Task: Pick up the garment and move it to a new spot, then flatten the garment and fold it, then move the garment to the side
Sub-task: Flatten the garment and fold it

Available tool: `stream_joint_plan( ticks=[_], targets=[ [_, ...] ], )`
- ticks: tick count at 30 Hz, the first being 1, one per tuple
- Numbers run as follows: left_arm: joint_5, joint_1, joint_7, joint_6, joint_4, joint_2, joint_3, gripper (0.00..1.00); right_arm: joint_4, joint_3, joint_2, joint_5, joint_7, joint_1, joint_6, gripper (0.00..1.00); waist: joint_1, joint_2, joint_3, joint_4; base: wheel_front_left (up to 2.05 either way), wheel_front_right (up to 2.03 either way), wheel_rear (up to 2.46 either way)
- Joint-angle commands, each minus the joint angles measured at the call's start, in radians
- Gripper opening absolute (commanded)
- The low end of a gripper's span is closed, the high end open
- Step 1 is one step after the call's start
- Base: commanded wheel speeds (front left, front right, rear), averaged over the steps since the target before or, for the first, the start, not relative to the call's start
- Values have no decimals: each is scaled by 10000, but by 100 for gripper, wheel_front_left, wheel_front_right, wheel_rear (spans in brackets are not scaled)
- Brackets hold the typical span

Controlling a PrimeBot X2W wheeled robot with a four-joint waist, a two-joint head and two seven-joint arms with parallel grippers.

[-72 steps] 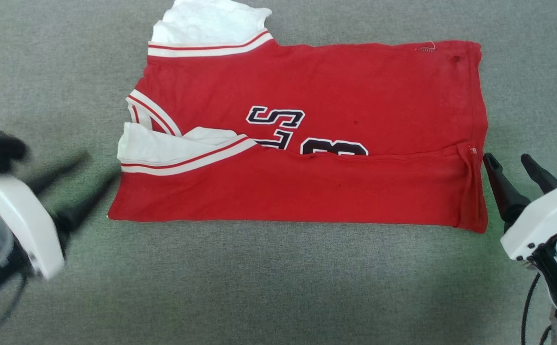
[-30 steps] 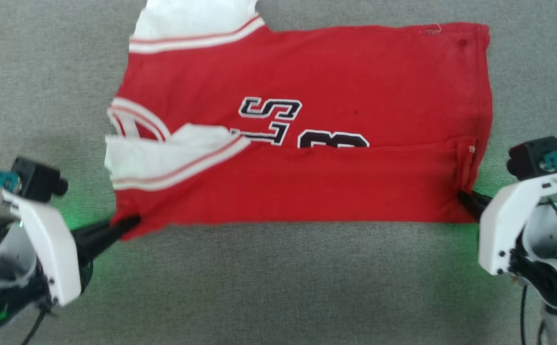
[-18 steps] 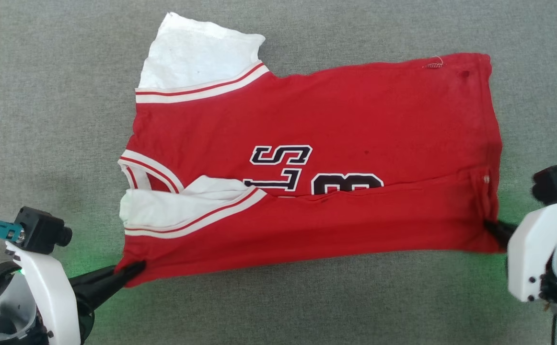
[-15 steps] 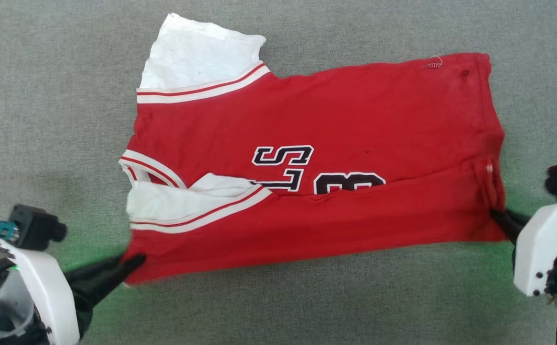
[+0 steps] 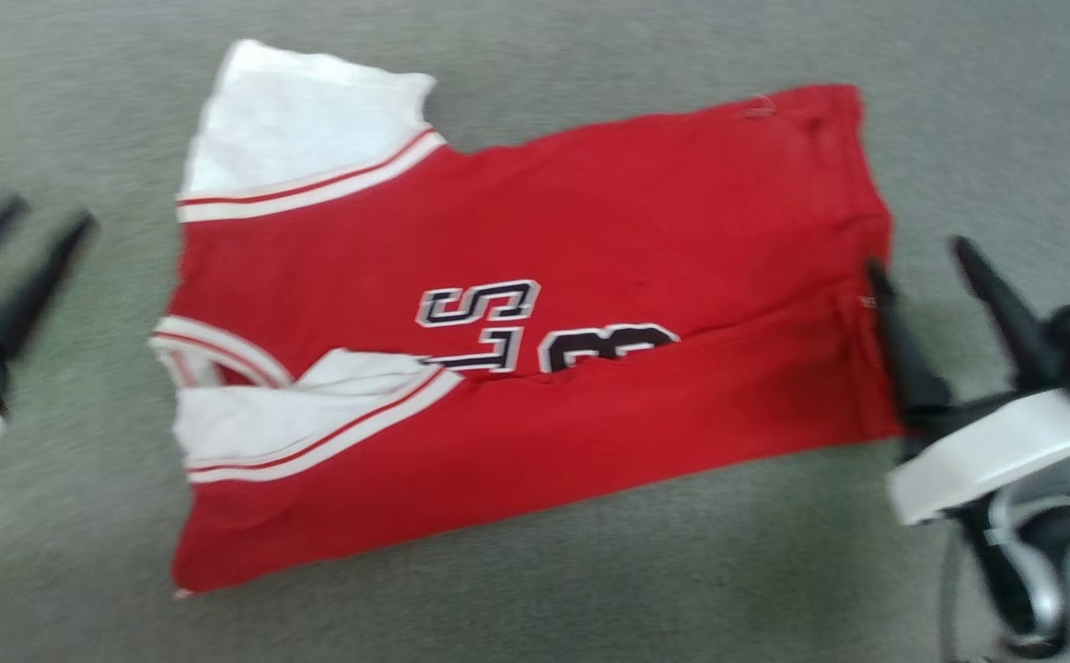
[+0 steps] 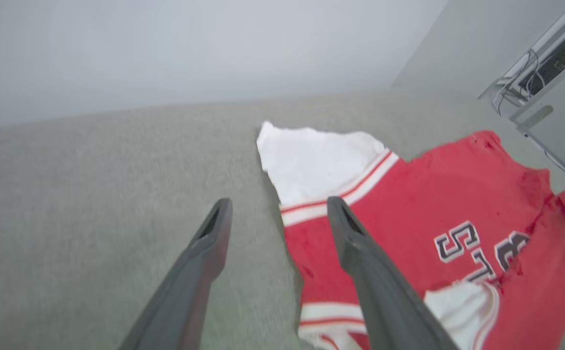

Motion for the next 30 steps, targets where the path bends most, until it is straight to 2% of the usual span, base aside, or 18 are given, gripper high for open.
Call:
stream_joint_plan(
  ticks=[1, 5, 6, 10, 15, 20, 24, 25, 26, 27, 28, 30],
  targets=[
    [141, -272, -96, 20, 326, -130, 224, 100, 105, 213, 254, -163, -517, -153, -7, 100, 0, 0, 249, -528, 0, 0, 0],
    [308, -1106, -89, 21, 1364, -318, 739, 100, 429, 615, 898, -560, -2211, -359, -10, 100, 0, 0, 623, -1367, 0, 0, 0],
    [334, -1597, 260, 20, 1936, -427, 826, 100, 548, 701, 1067, -621, -2900, -438, -8, 100, 0, 0, 814, -1753, 0, 0, 0],
    [489, -2742, 1448, 20, 2912, -598, 805, 100, 707, 988, 1175, -475, -3746, -378, -8, 100, 0, 0, 1158, -2406, 0, 0, 0],
    [225, -3822, 3717, 20, 3617, -698, 451, 100, 953, 1170, 1182, 79, -4202, -181, -8, 100, 0, 0, 1443, -2919, 0, 0, 0],
    [125, -4655, 6464, 20, 3953, -471, -143, 100, 1170, 1206, 1177, 296, -4386, -64, -8, 100, 0, 0, 1579, -3097, 0, 0, 0],
    [-258, -5065, 7953, 20, 3850, -512, -334, 100, 1318, 1345, 1177, 435, -4417, -111, -8, 100, 0, 0, 1697, -3147, 0, 0, 0],
    [-380, -5150, 8147, 20, 3835, -500, -304, 79, 1344, 1382, 1177, 459, -4396, -177, -8, 100, 0, 0, 1732, -3149, 0, 0, 0],
    [-426, -5227, 8321, 20, 3707, -504, -335, 38, 1378, 1420, 1174, 450, -4327, -278, -8, 100, 0, 0, 1765, -3151, 0, 0, 0],
    [-408, -5320, 8417, 20, 3606, -485, -365, 5, 1406, 1458, 1174, 372, -4232, -418, -8, 100, 0, 0, 1800, -3146, 0, 0, 0],
    [-362, -5387, 8444, 20, 3575, -451, -366, 0, 1425, 1486, 1174, 325, -4103, -589, -8, 100, 0, 0, 1832, -3141, 0, 0, 0],
    [-278, -5531, 8439, 20, 3510, -420, -393, 0, 1520, 1539, 1175, 241, -3657, -1039, -8, 100, 0, 0, 1889, -3123, 0, 0, 0]
  ],
)
